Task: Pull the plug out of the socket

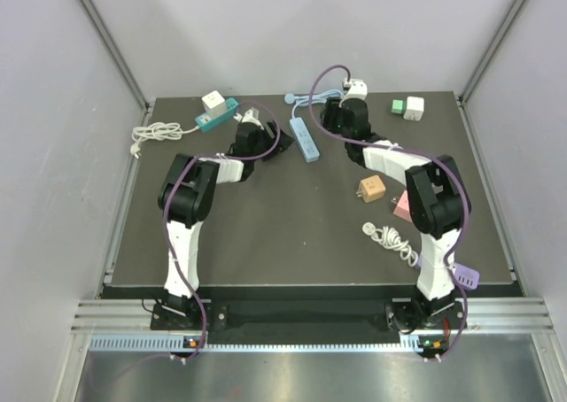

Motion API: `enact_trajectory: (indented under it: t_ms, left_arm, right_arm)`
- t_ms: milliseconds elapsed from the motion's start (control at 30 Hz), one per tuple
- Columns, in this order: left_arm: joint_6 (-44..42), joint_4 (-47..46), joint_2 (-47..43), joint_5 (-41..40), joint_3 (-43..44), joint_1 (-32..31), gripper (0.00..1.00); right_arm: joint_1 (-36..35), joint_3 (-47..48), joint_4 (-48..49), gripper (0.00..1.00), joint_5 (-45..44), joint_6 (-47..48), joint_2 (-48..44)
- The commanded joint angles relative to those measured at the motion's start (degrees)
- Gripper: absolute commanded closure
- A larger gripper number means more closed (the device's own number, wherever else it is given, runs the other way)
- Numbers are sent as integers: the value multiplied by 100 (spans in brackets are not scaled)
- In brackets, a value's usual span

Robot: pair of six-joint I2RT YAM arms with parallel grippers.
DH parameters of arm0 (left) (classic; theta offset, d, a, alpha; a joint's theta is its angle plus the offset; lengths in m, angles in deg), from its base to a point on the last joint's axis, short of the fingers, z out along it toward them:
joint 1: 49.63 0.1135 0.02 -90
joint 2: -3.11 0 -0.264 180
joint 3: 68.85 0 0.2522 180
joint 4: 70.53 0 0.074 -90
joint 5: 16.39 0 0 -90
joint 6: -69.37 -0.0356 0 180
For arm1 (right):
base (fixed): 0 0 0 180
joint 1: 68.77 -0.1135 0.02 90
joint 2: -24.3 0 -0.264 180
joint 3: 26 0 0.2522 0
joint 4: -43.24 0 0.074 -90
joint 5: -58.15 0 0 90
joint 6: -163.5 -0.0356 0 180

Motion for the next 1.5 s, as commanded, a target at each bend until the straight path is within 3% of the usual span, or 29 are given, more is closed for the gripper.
enact_trajectory:
  t_ms: [0,67,167,267,400,533,867,1067,1267,1367,1467]
  left_arm:
    - [-633,209,-669,-762,-233,-9,24]
    - [-888,244,-810,-1175,-339,-79,25]
    - [-1081,332,-889,-1482,-356,-123,25]
    - [-1152,368,-942,-1641,-374,-158,27]
    - [-1275,324,-1118,-1826,-488,-211,28]
    - [-1433,166,-1294,-1985,-699,-211,28]
    - [-1627,244,-1478,-2108,-743,-211,26]
    - [-1662,253,-1540,-2135,-778,-211,26]
    - [-1653,297,-1558,-2108,-743,-220,25]
    - [-1662,297,-1558,-2099,-734,-211,25]
    - [-1653,297,-1549,-2117,-734,-211,25]
  right_arm:
    - [150,330,-1266,100,-46,-512,-674]
    - [343,830,-2584,100,305,-697,-709]
    - [747,1001,-3662,100,1367,-1013,-875]
    - [1231,143,-3411,100,2423,-1339,-1401]
    - [1758,-791,-3199,100,2433,-1550,-1965]
    - [2355,-1661,-2795,99,3090,-1735,-2264]
    - [3069,-2410,-2321,86,3383,-1788,-2256]
    - [3095,-2516,-2179,52,3409,-1762,-2238]
    - [3095,-2472,-2443,24,2944,-1489,-2370]
    - [3104,-2349,-2645,15,2610,-1357,-2449]
    - [3052,-2226,-2786,13,2382,-1243,-2580]
